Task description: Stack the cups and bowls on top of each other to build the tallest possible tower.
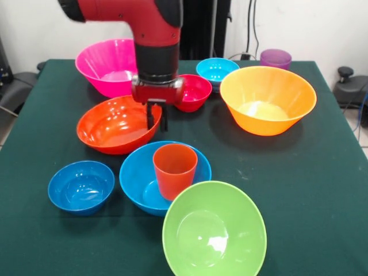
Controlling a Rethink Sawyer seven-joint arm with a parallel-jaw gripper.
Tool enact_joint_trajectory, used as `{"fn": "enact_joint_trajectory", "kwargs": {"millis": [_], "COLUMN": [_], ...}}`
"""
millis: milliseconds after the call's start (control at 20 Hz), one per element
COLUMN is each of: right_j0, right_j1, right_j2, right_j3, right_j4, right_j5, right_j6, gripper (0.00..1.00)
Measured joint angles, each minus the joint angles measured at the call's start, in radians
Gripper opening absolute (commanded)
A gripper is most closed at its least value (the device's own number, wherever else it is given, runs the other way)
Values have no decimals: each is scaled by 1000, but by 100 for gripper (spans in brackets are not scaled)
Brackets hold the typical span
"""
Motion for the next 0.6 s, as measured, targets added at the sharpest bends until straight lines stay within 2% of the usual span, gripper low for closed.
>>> {"fn": "enact_joint_trajectory", "kwargs": {"millis": [150, 300, 600], "right_j0": [21, 41, 81], "right_j1": [-57, -123, -183], "right_j2": [3, 13, 14], "right_j3": [19, 35, 40], "right_j4": [39, 106, 169], "right_j5": [15, 51, 102], "right_j6": [0, 0, 0], "gripper": [0, 0, 0]}}
